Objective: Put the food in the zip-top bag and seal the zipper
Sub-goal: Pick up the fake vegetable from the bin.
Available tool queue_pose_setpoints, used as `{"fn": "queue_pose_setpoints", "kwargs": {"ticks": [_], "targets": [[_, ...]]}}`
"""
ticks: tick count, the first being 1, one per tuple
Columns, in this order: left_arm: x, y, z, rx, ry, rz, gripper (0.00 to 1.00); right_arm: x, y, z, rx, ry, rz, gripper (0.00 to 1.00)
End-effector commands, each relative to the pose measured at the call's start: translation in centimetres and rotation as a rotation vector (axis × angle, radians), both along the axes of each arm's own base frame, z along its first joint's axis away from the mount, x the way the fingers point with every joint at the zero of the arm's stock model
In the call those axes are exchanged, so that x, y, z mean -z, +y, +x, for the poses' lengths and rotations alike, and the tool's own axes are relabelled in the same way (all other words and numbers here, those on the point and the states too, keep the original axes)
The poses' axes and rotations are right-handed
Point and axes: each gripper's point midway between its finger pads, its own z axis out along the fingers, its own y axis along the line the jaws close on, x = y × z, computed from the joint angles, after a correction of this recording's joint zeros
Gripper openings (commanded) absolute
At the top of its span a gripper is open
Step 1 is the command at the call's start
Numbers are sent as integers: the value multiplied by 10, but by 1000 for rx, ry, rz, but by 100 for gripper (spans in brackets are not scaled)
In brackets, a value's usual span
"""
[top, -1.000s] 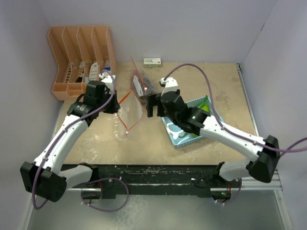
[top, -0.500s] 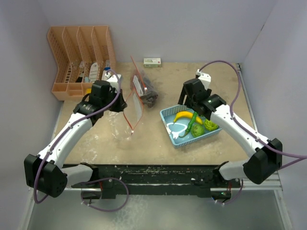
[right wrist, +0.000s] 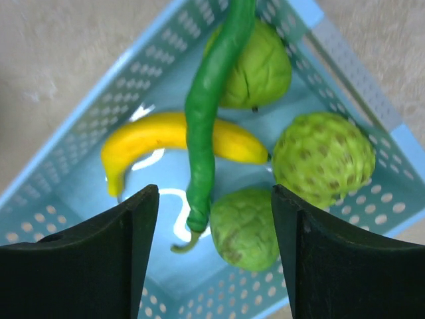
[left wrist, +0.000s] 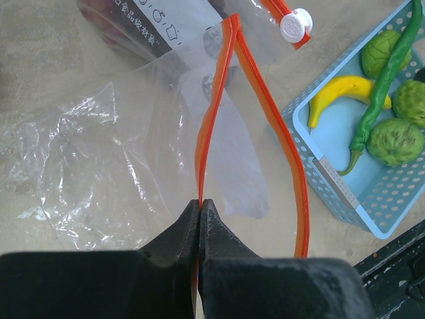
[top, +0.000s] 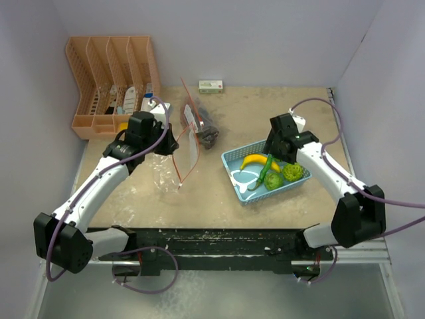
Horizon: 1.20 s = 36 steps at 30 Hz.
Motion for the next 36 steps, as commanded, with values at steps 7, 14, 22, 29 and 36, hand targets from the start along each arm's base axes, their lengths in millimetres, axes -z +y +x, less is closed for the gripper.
{"fn": "queue_pose_setpoints", "kwargs": {"ticks": [7, 14, 22, 29, 36], "targets": [[-12, -6, 7, 9, -61, -34, 0, 11, 4, -60, -24, 104, 89, 89], [-18, -7, 5, 16, -78, -46, 0, 63, 18, -59, -59, 237, 108, 91], [-18, -6, 5, 15, -81, -40, 0, 88, 20, -69, -54, 292, 123, 86], [-15, -4, 6, 8, -77, -30, 0, 99, 27, -75, -79, 301, 163, 59], [-14, -3, 6, 3, -75, -25, 0, 65, 31, -62, -105, 231, 179, 12]]}}
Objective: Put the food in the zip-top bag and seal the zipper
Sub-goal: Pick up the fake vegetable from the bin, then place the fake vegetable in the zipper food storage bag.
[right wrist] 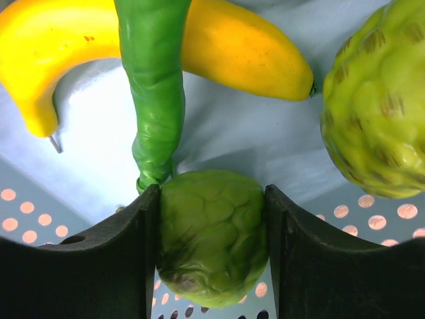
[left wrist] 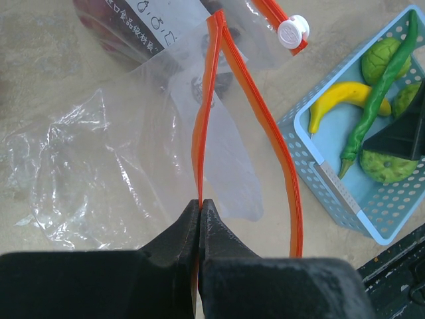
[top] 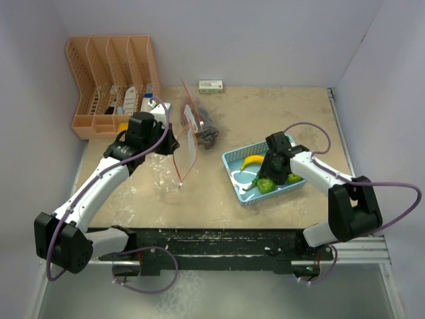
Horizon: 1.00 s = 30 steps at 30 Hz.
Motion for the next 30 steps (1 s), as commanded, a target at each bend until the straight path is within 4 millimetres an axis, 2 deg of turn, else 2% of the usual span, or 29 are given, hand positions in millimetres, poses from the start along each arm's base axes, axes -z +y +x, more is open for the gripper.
{"fn": "queue_pose_setpoints", "kwargs": {"ticks": [1, 5, 8, 12, 17, 20, 25, 30], "targets": [[-14, -1, 3, 0, -56, -14, 0, -41, 7, 13, -26, -84, 31, 12], [-13, -1, 4, -1, -55, -14, 0, -98, 17, 35, -60, -217, 80, 11], [-13, -2, 5, 2, -54, -15, 0, -142, 40, 54, -127, -349, 192, 11], [-12, -3, 5, 2, -51, -14, 0, -193, 96, 73, -260, -505, 379, 9], [-11, -3, 5, 2, -46, -12, 0, -240, 197, 76, -500, -628, 502, 9], [-10, -3, 5, 3, -43, -14, 0, -259, 230, 83, -552, -698, 611, 9], [-10, -3, 5, 3, -40, -14, 0, -269, 259, 83, -585, -724, 758, 9], [-7, -4, 6, 0, -33, -17, 0, -254, 292, 68, -633, -676, 819, 9]]}}
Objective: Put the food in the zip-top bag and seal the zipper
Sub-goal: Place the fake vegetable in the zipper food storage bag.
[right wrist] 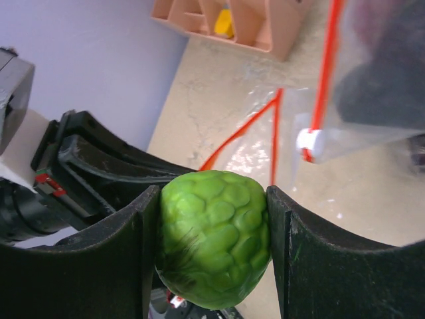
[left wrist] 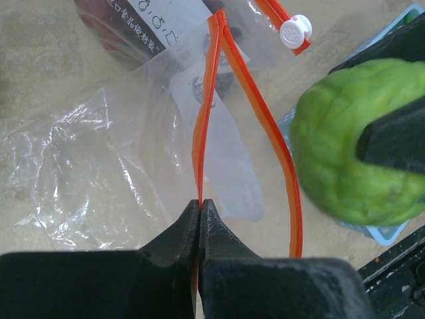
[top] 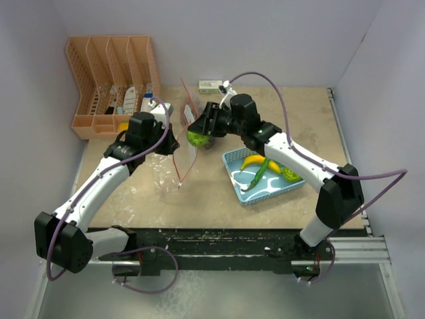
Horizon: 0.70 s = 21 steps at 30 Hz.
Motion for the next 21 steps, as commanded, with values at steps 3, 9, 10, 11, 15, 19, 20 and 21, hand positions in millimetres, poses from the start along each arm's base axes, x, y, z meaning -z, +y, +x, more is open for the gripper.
{"fn": "queue_pose_setpoints", "kwargs": {"ticks": [3, 9, 10, 11, 15, 19, 20, 21], "targets": [[-9, -7, 6, 7, -34, -30, 0, -22, 48, -21, -113, -39, 130, 9], [-12, -7, 8, 7, -38, -31, 0, 13, 46, -19, -13, 4, -15, 16], [-13, -7, 8, 7, -39, -32, 0, 18, 43, -17, 16, 9, -40, 22], [-12, -7, 8, 6, -37, -31, 0, 23, 40, -15, 37, 17, -69, 27], [-15, -8, 8, 8, -39, -33, 0, 36, 28, -9, 117, 35, -136, 40], [-17, -8, 8, 11, -40, -37, 0, 43, 31, -5, 117, 43, -163, 49], [-19, -8, 8, 11, -43, -38, 0, 47, 32, -4, 110, 50, -172, 52], [-19, -8, 8, 12, -42, -38, 0, 46, 34, -3, 104, 48, -169, 54]]}}
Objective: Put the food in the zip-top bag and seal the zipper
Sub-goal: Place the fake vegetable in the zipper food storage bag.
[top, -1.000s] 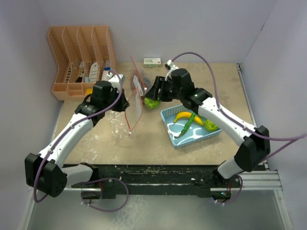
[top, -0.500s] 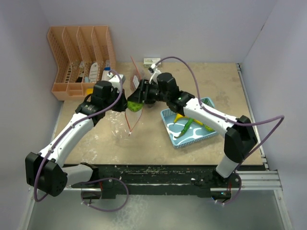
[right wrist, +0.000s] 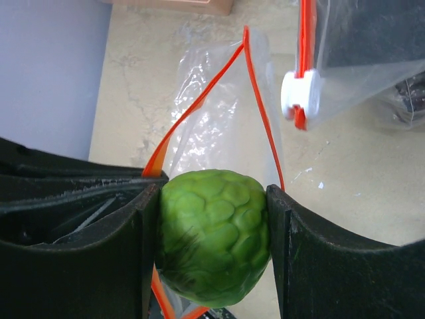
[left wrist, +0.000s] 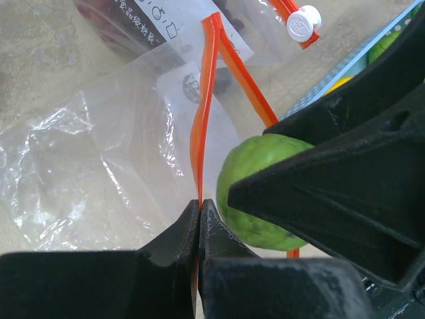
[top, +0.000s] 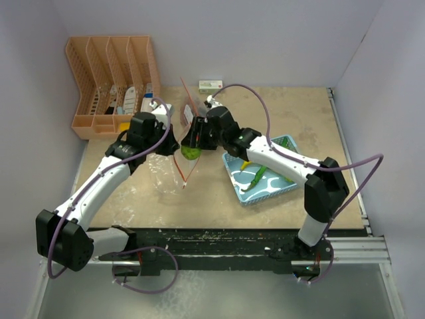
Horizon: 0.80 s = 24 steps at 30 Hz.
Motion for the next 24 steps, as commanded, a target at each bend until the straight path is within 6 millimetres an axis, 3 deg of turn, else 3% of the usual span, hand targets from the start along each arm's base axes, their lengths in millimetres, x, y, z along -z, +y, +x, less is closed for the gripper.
{"fn": "queue_pose_setpoints", "kwargs": {"ticks": [1, 11, 17, 20, 24], "targets": [[-27, -8, 8, 12, -66, -48, 0, -19, 8, 13, 11, -54, 10, 58], [-28, -13, 8, 22, -60, -71, 0, -20, 9, 12, -15, -74, -23, 94], [-27, -14, 10, 23, -59, -74, 0, -44, -5, 8, 11, -134, -5, 96], [-26, -15, 10, 28, -55, -76, 0, -53, -25, -1, 48, -138, -30, 96], [-30, -16, 10, 31, -64, -75, 0, -39, -94, -7, 224, -108, -200, 100]]}}
